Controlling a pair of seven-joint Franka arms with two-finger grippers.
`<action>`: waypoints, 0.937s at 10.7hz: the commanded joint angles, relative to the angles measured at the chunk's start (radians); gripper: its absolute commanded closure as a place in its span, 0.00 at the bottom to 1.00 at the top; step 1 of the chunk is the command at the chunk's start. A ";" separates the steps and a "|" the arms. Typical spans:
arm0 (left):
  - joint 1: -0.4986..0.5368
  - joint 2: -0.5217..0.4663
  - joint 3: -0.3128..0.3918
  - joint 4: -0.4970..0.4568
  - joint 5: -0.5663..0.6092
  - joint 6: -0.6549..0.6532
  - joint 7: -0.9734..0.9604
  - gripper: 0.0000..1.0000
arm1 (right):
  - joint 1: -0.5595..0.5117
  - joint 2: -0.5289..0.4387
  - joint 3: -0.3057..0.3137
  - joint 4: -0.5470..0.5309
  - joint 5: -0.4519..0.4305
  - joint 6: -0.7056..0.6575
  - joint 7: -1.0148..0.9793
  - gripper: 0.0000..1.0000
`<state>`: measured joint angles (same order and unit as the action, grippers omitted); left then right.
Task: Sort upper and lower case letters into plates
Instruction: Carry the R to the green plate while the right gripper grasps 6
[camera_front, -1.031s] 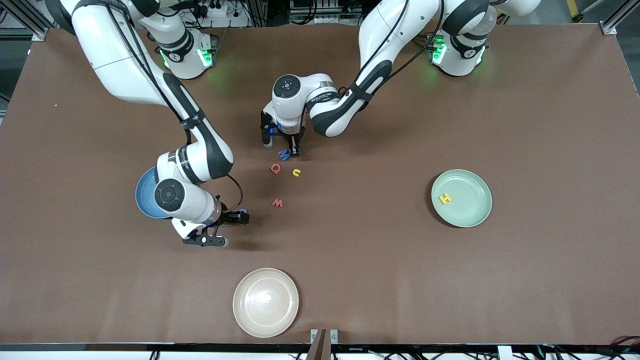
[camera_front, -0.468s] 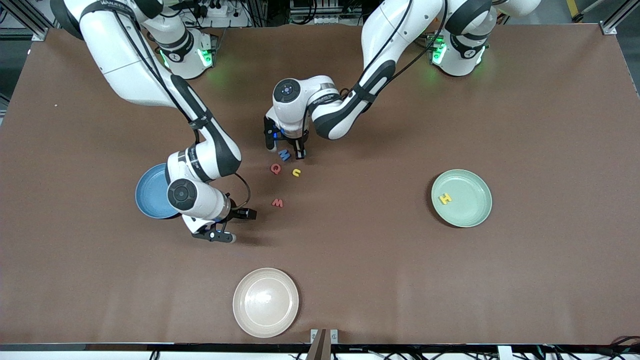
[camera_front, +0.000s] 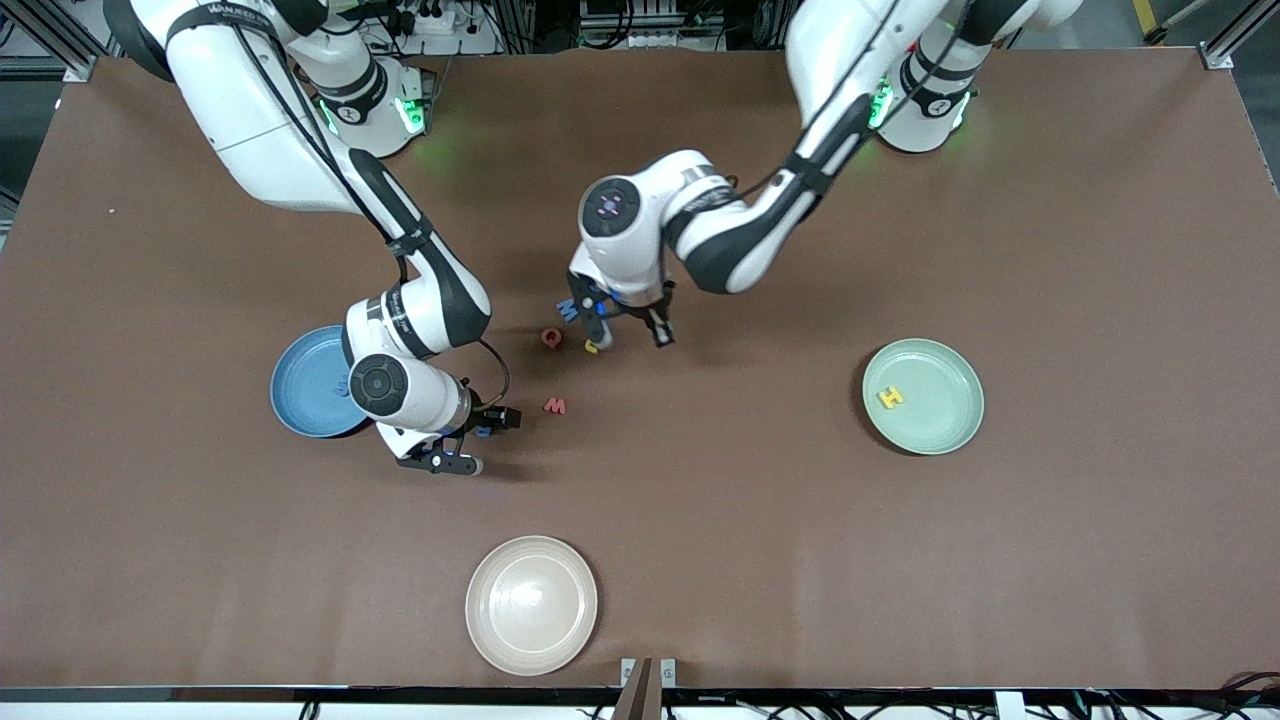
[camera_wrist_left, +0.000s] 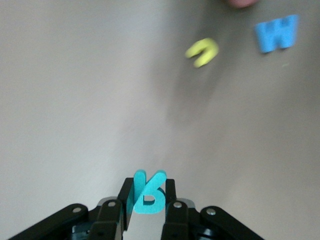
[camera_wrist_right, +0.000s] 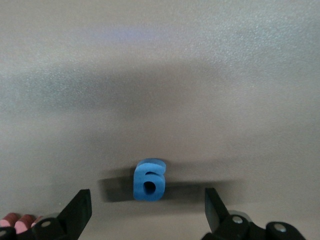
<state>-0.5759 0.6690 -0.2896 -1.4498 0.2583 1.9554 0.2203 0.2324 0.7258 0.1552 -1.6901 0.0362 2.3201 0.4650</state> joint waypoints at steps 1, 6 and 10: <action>0.140 -0.112 -0.008 -0.034 -0.050 -0.102 -0.012 1.00 | -0.002 -0.005 0.006 -0.014 -0.007 0.015 0.021 0.00; 0.465 -0.299 -0.011 -0.249 -0.062 -0.179 -0.102 1.00 | -0.004 -0.003 0.006 -0.014 -0.009 0.024 0.018 0.14; 0.657 -0.356 -0.011 -0.508 -0.086 0.054 -0.090 1.00 | -0.002 -0.002 0.006 -0.014 -0.058 0.045 0.014 0.13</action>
<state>0.0444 0.3669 -0.2885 -1.8362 0.1968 1.9304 0.1495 0.2323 0.7271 0.1556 -1.6959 0.0047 2.3474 0.4663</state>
